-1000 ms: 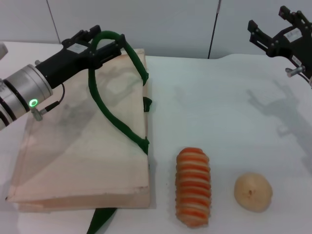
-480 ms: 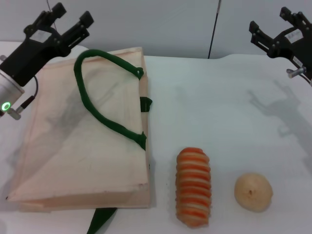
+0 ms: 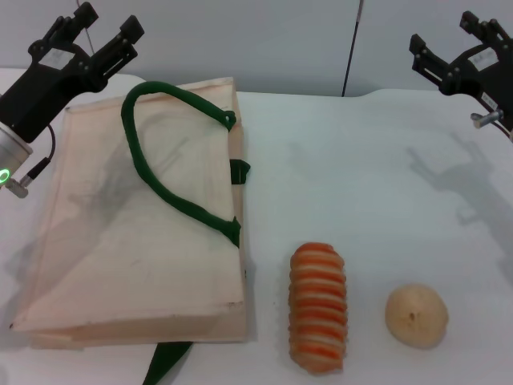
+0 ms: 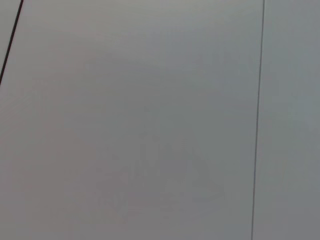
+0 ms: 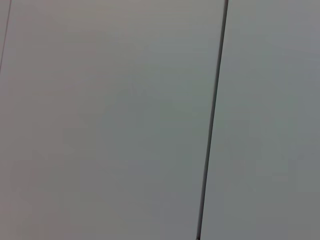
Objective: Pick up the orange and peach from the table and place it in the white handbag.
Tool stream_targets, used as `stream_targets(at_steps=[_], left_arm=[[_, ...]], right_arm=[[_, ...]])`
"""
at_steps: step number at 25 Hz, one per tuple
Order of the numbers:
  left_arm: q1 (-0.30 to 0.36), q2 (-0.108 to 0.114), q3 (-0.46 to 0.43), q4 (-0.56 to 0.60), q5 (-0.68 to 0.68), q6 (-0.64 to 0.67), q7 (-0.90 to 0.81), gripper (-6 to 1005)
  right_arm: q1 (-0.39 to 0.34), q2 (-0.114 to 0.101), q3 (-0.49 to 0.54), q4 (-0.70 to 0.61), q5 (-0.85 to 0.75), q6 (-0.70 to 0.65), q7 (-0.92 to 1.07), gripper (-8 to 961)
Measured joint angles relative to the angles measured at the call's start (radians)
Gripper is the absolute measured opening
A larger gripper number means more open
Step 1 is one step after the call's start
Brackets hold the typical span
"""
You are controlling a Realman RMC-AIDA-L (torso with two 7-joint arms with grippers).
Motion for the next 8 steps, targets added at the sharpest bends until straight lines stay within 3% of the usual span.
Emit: stream_targets(at_steps=[8], left_arm=[[-0.002, 0.001, 0.0, 0.0, -0.002, 0.009, 0.001, 896]], right_arm=[[0.0, 0.0, 0.0, 0.0, 0.0, 0.0, 0.0, 879]])
